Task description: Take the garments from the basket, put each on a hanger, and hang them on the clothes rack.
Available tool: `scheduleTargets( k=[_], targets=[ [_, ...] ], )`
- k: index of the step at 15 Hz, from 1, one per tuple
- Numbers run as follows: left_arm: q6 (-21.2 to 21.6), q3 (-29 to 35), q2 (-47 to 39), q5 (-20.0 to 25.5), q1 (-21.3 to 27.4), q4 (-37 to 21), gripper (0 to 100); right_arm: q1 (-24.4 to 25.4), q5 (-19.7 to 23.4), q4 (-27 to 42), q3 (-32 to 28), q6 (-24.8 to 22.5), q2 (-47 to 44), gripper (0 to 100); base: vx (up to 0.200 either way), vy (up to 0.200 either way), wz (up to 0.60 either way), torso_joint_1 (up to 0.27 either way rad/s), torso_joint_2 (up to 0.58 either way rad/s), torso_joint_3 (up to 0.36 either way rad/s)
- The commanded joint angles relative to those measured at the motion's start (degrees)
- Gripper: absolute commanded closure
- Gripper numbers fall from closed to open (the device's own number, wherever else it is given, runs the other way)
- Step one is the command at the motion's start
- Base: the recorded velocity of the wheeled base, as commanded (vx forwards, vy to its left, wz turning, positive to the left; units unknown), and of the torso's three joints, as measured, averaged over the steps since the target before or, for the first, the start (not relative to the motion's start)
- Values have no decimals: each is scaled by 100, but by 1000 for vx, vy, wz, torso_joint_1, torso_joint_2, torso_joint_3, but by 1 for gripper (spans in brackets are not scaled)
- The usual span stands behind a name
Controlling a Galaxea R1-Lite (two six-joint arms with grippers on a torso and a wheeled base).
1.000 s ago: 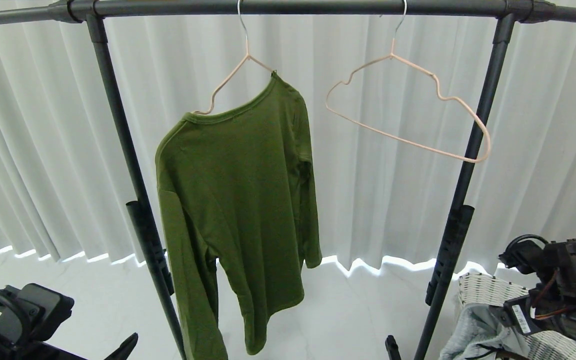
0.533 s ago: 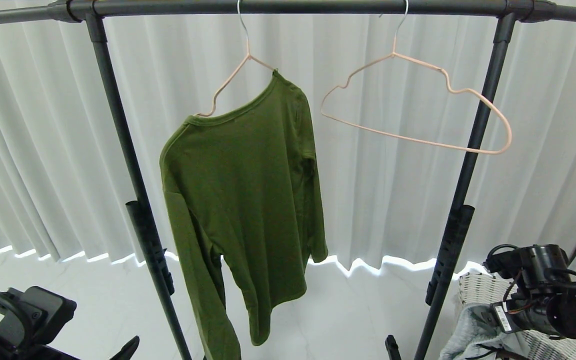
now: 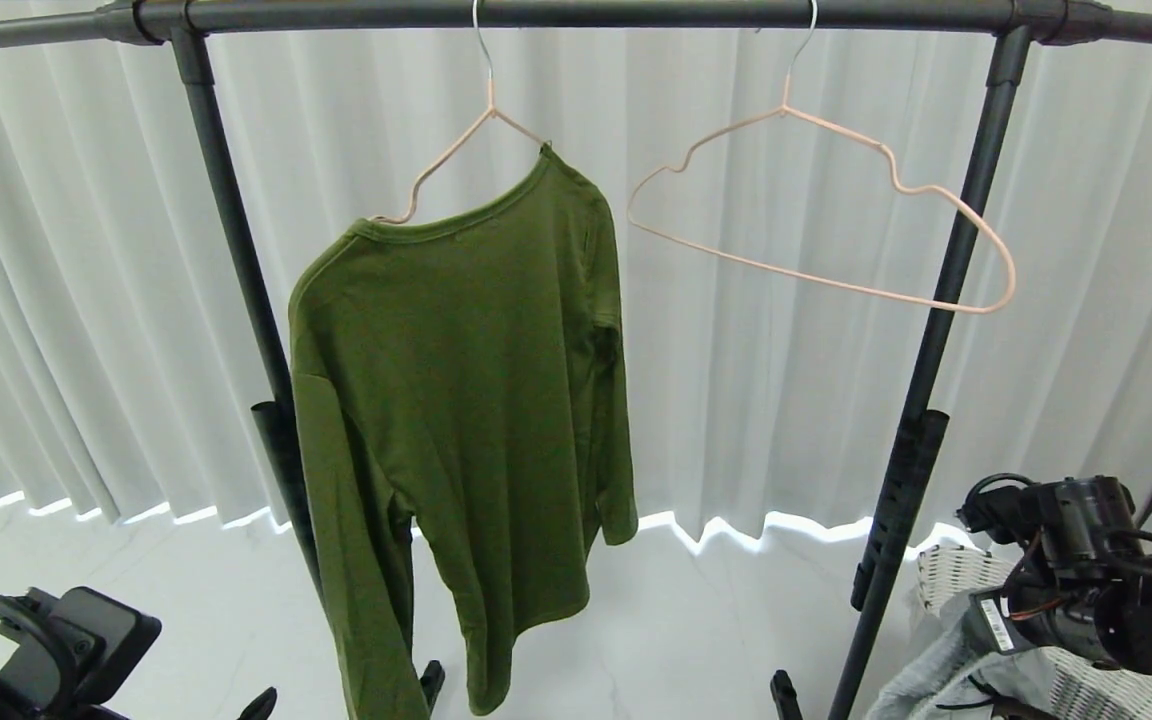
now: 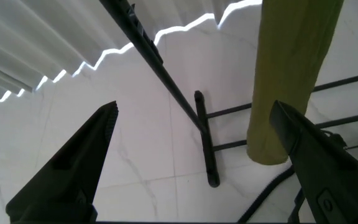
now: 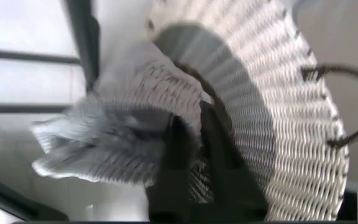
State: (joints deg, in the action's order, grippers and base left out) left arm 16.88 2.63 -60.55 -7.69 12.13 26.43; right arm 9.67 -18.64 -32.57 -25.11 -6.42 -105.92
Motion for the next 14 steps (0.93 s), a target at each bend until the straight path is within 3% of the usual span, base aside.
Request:
scheduleTargets(
  k=[1,4,6,7,10,14],
  targets=[
    [-1,-88,-9,-4,0,3,0,431,-166,164,-73,-8,775,100,0,0,0,0,0,0],
    [-1,-123,-9,-4,0,3,0,1099,-201,585,-328,-8,1399,100,0,0,0,0,0,0],
    [-1,-131,-9,-4,0,3,0,1433,-201,691,-486,-8,1601,100,-200,0,0,5,5,2],
    [-1,-123,-27,-4,0,3,0,1942,-201,805,-767,-8,1759,100,-200,0,0,12,2,-7],
    [-1,-96,-71,5,0,3,0,2733,-201,840,-1250,-8,1768,100,-200,0,0,1,4,5],
    [-1,-131,-62,5,0,3,0,3437,-351,1236,-1725,-17,1733,100,-200,0,0,1,2,0]
  ],
)
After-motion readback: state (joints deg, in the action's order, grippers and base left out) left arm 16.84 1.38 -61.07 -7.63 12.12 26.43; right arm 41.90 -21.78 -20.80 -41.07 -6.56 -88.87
